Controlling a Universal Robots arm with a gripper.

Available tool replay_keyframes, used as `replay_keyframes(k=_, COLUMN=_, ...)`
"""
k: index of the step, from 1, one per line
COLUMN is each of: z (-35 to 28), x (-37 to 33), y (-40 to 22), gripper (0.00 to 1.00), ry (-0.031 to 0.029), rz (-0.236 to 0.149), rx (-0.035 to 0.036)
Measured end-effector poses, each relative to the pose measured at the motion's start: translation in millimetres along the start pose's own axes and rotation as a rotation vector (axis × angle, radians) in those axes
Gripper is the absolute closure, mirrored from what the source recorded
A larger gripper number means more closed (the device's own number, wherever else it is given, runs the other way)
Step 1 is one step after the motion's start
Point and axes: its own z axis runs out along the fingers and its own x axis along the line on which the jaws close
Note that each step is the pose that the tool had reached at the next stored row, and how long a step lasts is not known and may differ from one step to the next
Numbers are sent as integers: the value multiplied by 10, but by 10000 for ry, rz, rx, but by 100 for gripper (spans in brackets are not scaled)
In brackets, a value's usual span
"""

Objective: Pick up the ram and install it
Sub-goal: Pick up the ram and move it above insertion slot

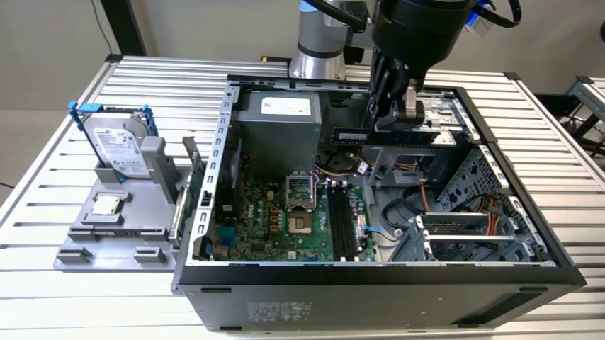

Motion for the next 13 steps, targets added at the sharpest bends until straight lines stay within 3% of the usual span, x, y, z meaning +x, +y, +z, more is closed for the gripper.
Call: replay_keyframes(k=13, z=3, x=2, y=94, gripper=100, ry=-1, rz=40, rx=1)
